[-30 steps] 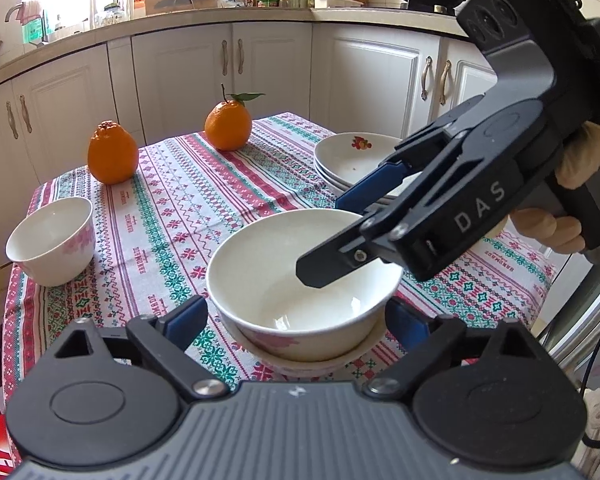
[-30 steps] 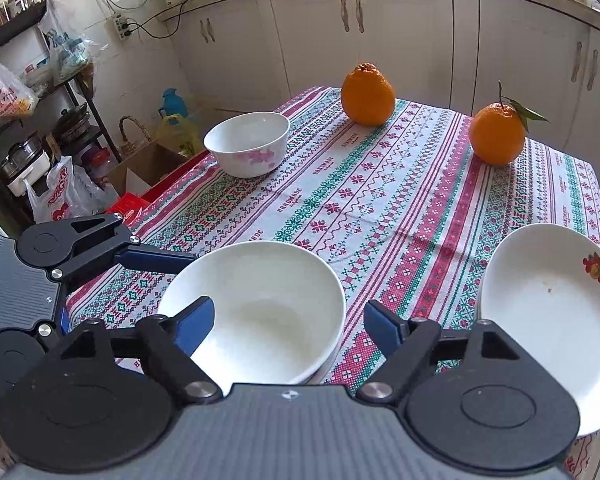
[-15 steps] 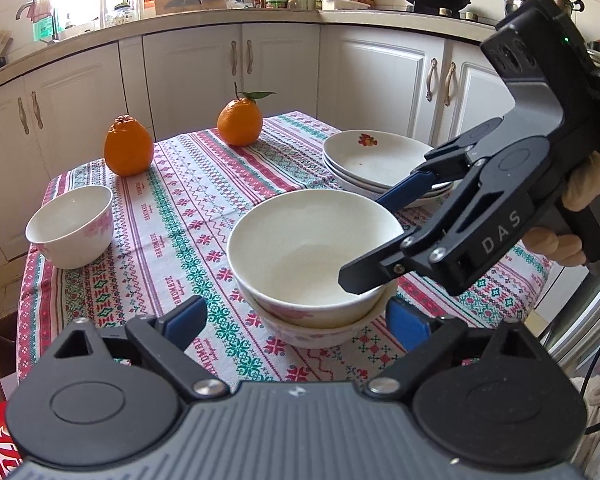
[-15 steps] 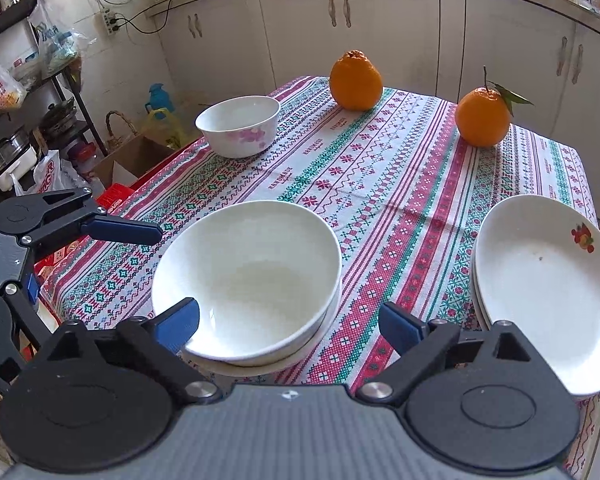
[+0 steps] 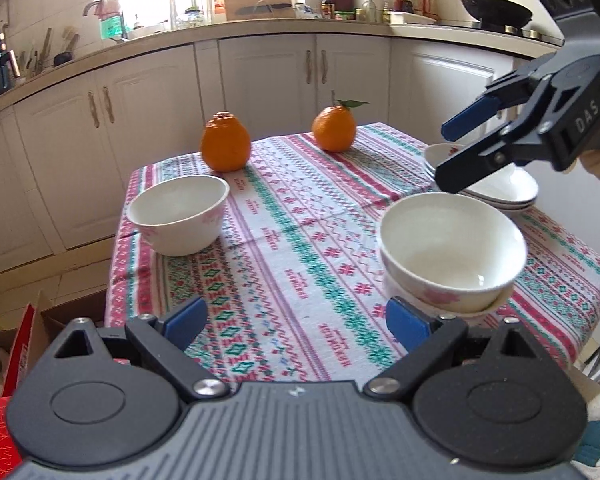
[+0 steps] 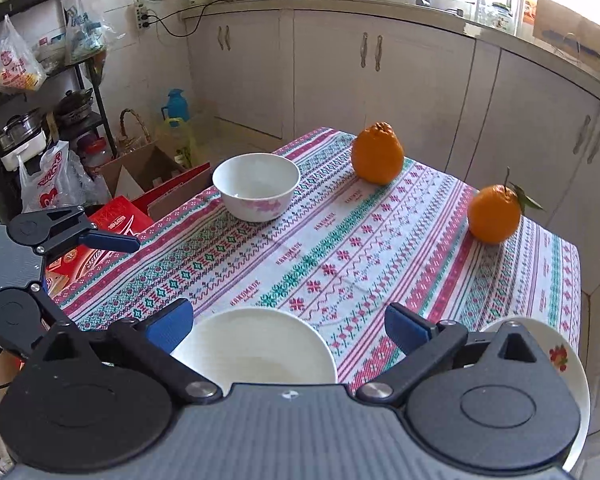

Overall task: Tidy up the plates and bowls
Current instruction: 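Move the right tool to the last white bowl and grip its rim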

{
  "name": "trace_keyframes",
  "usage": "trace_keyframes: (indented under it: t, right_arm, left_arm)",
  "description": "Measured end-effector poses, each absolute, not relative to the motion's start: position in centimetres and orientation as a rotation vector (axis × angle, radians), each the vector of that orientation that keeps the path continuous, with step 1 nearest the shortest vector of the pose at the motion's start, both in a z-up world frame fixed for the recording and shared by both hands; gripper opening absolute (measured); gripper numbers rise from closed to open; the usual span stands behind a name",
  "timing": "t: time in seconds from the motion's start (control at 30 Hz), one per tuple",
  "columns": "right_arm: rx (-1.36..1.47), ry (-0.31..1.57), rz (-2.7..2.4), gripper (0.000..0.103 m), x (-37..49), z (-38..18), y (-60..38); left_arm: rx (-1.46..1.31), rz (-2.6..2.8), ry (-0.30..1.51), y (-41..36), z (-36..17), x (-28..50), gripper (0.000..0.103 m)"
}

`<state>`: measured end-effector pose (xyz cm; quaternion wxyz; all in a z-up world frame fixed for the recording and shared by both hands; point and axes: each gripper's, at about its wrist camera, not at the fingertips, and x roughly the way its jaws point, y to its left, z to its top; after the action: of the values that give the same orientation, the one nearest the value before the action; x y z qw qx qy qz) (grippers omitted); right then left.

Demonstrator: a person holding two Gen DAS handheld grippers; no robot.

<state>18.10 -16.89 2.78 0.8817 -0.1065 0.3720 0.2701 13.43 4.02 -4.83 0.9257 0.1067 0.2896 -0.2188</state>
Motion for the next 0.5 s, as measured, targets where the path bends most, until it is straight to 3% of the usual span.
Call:
trace_keyframes:
  t: [0.5]
  right_arm:
    - [-0.287,0.855,0.752,0.103,28.8,3.3,-10.3]
  left_arm:
    - [0.203,-0.268,0.548,7.1,-5.6,21.7,0.096]
